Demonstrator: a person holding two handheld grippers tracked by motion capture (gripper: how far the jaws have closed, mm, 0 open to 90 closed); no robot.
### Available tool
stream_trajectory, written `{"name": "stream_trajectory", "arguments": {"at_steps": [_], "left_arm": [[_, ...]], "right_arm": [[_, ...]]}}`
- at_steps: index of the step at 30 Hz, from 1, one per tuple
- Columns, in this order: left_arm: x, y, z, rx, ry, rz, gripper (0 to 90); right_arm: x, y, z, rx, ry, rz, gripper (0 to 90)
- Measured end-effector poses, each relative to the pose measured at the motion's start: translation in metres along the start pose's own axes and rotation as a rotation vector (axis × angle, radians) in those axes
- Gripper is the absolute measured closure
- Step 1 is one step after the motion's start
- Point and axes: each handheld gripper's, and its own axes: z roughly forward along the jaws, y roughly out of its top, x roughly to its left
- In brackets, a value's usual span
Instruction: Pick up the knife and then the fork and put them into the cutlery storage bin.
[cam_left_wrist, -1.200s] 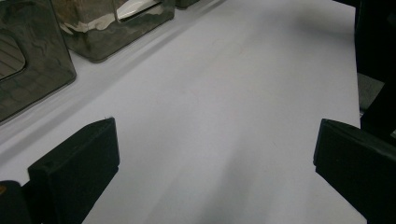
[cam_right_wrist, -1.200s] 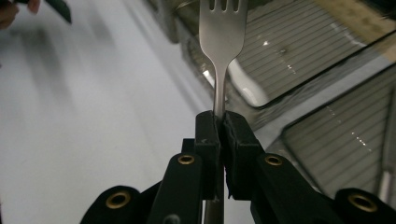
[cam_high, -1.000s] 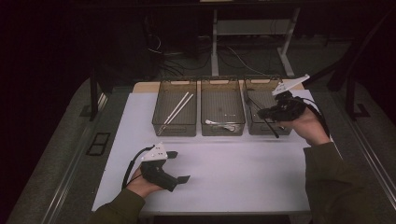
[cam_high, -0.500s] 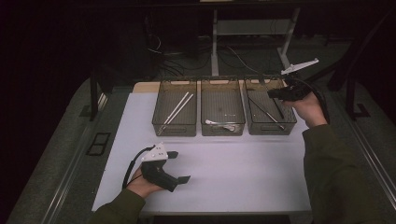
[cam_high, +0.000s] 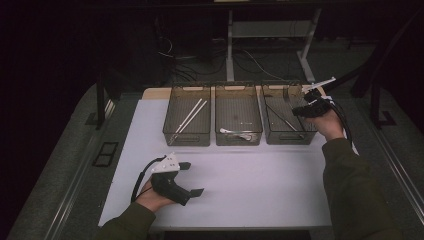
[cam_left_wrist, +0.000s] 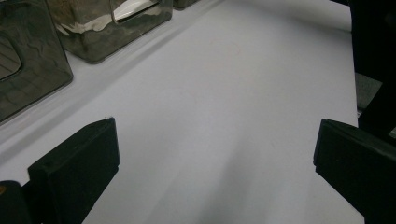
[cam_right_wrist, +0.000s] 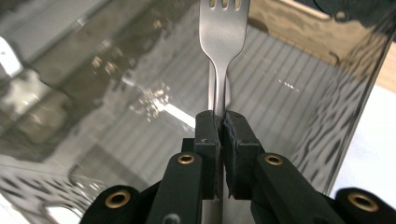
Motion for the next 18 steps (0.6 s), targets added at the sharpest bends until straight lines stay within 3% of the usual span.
{"name": "stream_trajectory", "arguments": {"at_steps": [5,8,18], "left_arm": [[0.000,0.000,0.000,0.000,0.000,0.001,0.0],[0.000,0.000,0.000,0.000,-0.001,0.002,0.0],[0.000,0.000,0.000,-0.002,0.001,0.002,0.0]], "right_arm": [[0.000,-0.004,0.006,0.045,-0.014,-0.008,82.9],[-0.001,-0.005,0.005,0.036,-0.013,0.004,77.0],[0.000,-0.004,-0.012,-0.078,0.031,0.064,49.8]]}}
